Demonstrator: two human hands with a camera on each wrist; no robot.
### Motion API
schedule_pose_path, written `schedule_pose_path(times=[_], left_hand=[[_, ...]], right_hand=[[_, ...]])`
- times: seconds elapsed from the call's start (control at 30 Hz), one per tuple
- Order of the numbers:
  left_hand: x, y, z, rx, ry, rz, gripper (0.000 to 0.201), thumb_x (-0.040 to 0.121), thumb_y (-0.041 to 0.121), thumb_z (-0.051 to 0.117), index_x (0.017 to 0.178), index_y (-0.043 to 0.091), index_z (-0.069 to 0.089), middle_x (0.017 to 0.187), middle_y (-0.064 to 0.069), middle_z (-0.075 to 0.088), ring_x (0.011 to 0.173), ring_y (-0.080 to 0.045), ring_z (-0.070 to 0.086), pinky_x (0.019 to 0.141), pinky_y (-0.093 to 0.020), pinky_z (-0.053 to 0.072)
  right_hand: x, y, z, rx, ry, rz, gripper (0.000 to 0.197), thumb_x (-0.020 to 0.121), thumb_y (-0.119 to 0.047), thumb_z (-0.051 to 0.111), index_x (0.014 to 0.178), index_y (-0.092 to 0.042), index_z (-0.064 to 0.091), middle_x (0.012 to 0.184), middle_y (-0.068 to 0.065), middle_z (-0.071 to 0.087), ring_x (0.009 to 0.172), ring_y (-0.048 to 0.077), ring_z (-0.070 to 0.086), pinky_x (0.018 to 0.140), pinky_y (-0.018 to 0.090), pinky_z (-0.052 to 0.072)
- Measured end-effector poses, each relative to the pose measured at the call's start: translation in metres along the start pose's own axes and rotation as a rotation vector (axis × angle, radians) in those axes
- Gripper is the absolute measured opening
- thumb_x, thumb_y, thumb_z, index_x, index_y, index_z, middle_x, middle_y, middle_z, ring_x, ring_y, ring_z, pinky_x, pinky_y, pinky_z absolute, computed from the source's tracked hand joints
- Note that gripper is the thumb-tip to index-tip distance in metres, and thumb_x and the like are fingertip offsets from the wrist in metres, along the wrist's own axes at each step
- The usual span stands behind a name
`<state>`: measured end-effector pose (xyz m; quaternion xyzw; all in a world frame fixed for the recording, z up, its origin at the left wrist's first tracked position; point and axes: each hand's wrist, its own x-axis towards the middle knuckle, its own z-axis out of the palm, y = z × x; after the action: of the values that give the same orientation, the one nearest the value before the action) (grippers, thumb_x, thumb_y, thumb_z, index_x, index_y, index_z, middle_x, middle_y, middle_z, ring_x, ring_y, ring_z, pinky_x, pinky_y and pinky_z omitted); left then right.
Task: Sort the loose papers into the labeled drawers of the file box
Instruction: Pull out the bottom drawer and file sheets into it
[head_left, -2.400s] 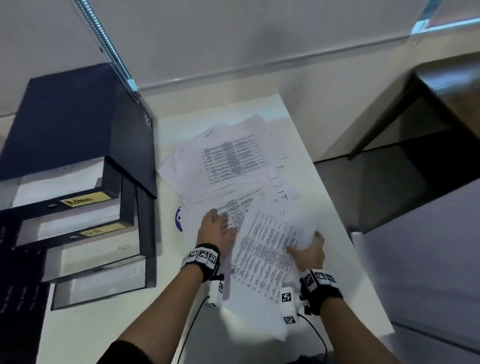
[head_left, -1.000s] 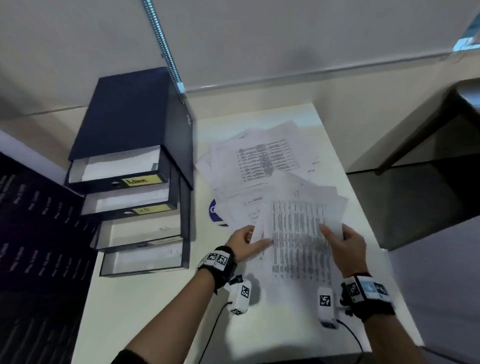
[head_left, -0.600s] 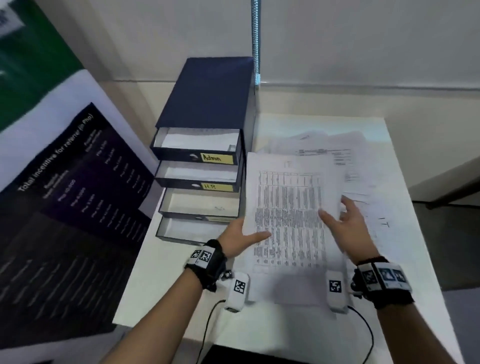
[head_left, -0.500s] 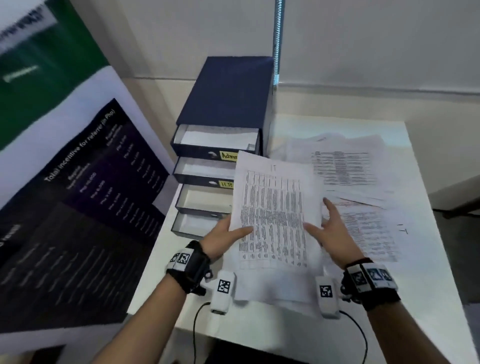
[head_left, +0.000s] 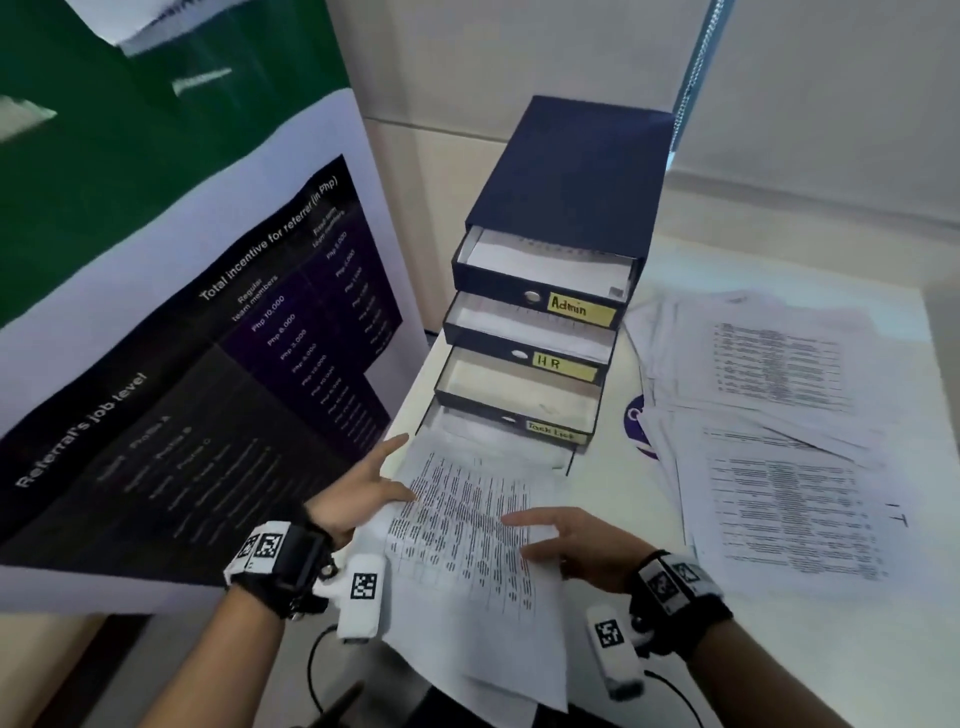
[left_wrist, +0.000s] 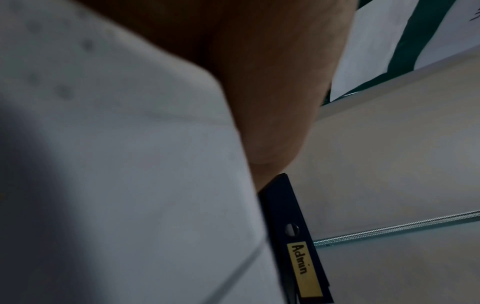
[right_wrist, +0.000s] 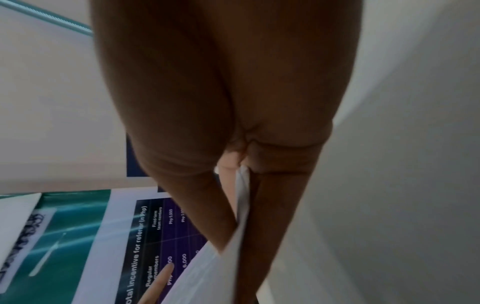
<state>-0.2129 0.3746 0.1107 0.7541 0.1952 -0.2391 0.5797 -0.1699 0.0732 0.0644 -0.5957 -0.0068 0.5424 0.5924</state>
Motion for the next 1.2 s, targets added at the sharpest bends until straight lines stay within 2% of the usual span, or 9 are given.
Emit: schedule_pose_path(times=[0.07, 0.2, 0.3, 0.37, 0.57, 0.77, 0.93, 1.07, 1.2], left_hand=[[0.005, -0.011, -0.001, -0.001, 0.024, -0.009, 0.069, 0.09, -0.001, 0.062, 0.148, 0.026, 0.037, 0.128, -0.006, 0.063, 0.1, -0.015, 0.066, 0.092, -0.019, 0.046], [0.014, -0.016, 0.001, 0.013, -0.011, -0.02, 0.045, 0.091, 0.007, 0.065, 0.13, 0.028, 0.057, 0.06, 0.012, 0.06, 0.046, 0.0, 0.047, 0.048, -0.013, 0.037], [0.028, -0.02, 0.003, 0.031, -0.064, 0.011, 0.04, 0.088, 0.004, 0.07, 0.122, 0.023, 0.065, 0.12, 0.0, 0.068, 0.094, 0.003, 0.063, 0.092, -0.027, 0.054], [0.039, -0.024, 0.006, 0.016, -0.034, 0.046, 0.038, 0.085, -0.004, 0.07, 0.112, 0.024, 0.068, 0.132, 0.0, 0.061, 0.132, -0.012, 0.049, 0.116, -0.03, 0.033], [0.08, -0.026, 0.015, 0.044, 0.227, -0.026, 0.025, 0.082, 0.019, 0.077, 0.096, 0.04, 0.073, 0.123, -0.005, 0.067, 0.114, -0.025, 0.062, 0.099, -0.031, 0.047], [0.091, -0.022, 0.019, 0.266, 0.195, -0.149, 0.004, 0.083, 0.022, 0.077, 0.083, 0.025, 0.075, 0.078, -0.005, 0.071, 0.044, -0.01, 0.061, 0.043, -0.02, 0.045], [0.114, -0.008, 0.026, 0.083, 0.297, -0.064, 0.008, 0.087, 0.006, 0.07, 0.087, 0.011, 0.076, 0.073, -0.01, 0.074, 0.053, -0.014, 0.068, 0.057, -0.021, 0.057], [0.133, -0.007, 0.029, 0.025, 0.248, -0.089, 0.015, 0.084, 0.004, 0.072, 0.09, 0.017, 0.076, 0.101, -0.011, 0.076, 0.096, -0.024, 0.071, 0.101, -0.037, 0.051], [0.12, 0.025, 0.036, 0.417, 0.15, -0.056, 0.012, 0.088, 0.019, 0.071, 0.095, 0.027, 0.077, 0.102, 0.006, 0.072, 0.096, -0.013, 0.064, 0.089, -0.022, 0.046]], right_hand=[[0.006, 0.0, 0.0, 0.017, 0.06, 0.01, 0.037, 0.089, -0.001, 0.066, 0.122, -0.018, 0.069, 0.133, -0.005, 0.056, 0.11, 0.023, 0.067, 0.087, 0.033, 0.057], [0.021, -0.004, -0.014, 0.069, 0.234, -0.022, 0.035, 0.091, 0.002, 0.061, 0.119, -0.017, 0.071, 0.126, -0.002, 0.061, 0.111, 0.019, 0.064, 0.09, 0.032, 0.056], [0.032, -0.006, -0.026, 0.101, 0.437, -0.041, 0.032, 0.089, 0.0, 0.063, 0.113, -0.018, 0.073, 0.114, 0.009, 0.065, 0.099, 0.026, 0.061, 0.085, 0.04, 0.053], [0.031, -0.009, -0.027, 0.152, 0.525, -0.023, 0.027, 0.088, -0.004, 0.065, 0.112, -0.015, 0.072, 0.095, 0.011, 0.063, 0.072, 0.023, 0.051, 0.061, 0.03, 0.044], [0.006, 0.002, -0.023, 0.14, 0.176, 0.169, 0.022, 0.091, -0.006, 0.066, 0.112, -0.008, 0.066, 0.087, 0.006, 0.067, 0.068, 0.018, 0.065, 0.056, 0.025, 0.053], [0.041, 0.004, -0.036, 0.353, 0.492, 0.056, 0.019, 0.085, 0.013, 0.063, 0.104, 0.011, 0.068, 0.081, 0.019, 0.062, 0.059, 0.018, 0.061, 0.058, 0.021, 0.055], [0.063, -0.008, -0.041, 0.506, 0.59, -0.08, 0.013, 0.088, 0.013, 0.06, 0.093, 0.006, 0.069, 0.08, 0.021, 0.066, 0.058, 0.021, 0.069, 0.062, 0.023, 0.059], [0.04, -0.005, -0.065, 0.484, 0.556, -0.157, 0.014, 0.086, 0.01, 0.064, 0.097, 0.005, 0.07, 0.089, 0.021, 0.071, 0.076, 0.028, 0.071, 0.071, 0.029, 0.06], [-0.008, 0.007, -0.137, 0.227, 0.9, -0.201, 0.02, 0.087, 0.014, 0.057, 0.083, -0.001, 0.071, 0.072, 0.013, 0.069, 0.075, 0.032, 0.063, 0.062, 0.025, 0.059]])
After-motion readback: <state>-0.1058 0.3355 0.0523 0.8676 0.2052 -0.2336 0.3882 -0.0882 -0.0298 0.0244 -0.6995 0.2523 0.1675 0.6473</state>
